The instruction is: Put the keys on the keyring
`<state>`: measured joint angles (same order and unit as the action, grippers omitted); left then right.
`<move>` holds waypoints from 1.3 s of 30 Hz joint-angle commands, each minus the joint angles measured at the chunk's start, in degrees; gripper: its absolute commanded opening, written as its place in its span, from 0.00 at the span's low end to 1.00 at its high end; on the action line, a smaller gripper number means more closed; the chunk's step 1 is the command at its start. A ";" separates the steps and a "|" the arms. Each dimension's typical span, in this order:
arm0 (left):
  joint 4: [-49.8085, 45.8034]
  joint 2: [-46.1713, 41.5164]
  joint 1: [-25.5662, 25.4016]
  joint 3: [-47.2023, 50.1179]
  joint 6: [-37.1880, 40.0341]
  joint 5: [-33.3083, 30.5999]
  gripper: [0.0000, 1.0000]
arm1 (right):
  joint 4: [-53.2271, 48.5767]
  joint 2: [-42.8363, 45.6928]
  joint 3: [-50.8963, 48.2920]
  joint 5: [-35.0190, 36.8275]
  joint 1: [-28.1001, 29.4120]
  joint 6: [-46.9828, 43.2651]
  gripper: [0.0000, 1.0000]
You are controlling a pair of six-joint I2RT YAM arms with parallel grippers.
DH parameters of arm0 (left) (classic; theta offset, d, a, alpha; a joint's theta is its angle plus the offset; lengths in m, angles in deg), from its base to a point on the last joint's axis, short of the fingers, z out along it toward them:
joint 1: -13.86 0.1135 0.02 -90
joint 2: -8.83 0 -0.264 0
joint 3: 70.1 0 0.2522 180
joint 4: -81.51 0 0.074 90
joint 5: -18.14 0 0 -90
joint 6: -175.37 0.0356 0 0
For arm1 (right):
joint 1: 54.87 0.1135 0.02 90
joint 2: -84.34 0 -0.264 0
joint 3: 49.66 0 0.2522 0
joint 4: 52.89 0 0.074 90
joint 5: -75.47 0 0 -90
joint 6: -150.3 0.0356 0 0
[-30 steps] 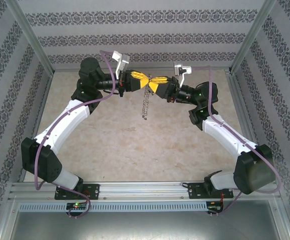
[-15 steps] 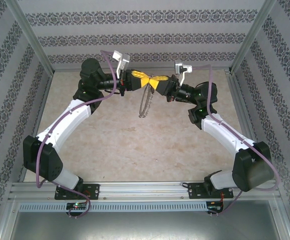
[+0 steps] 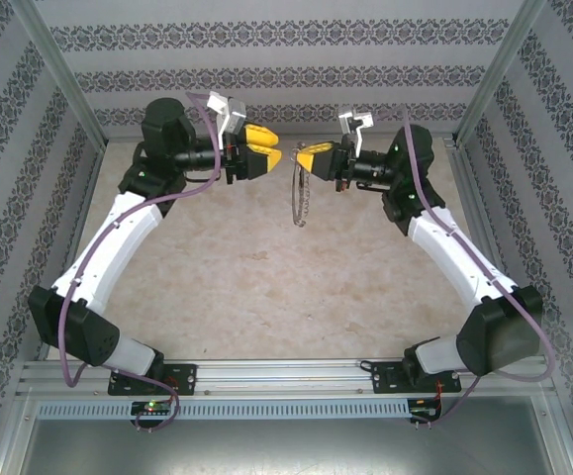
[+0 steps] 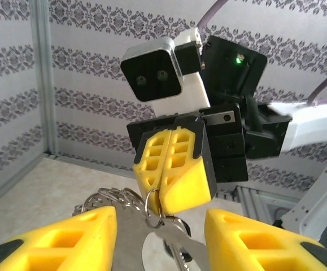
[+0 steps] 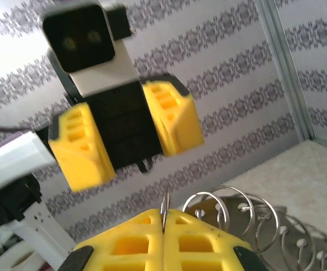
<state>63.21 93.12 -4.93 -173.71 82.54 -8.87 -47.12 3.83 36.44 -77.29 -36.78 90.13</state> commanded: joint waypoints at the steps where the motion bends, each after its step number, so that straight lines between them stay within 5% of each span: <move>1: -18.64 -0.34 0.82 -5.43 13.85 1.47 0.46 | -25.53 -1.45 7.18 -3.15 -0.49 -20.00 0.00; 11: -44.20 7.99 0.94 -19.45 29.36 6.95 0.37 | -40.88 -3.46 14.86 -2.72 -1.33 -34.33 0.00; 39: -48.34 16.45 -2.49 -23.10 30.16 12.02 0.30 | -38.87 -0.88 11.16 2.82 3.27 -37.56 0.00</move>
<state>17.14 108.77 -6.48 -195.21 110.73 1.24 -87.89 1.17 47.93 -73.90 -34.33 53.87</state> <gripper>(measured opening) 0.302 0.056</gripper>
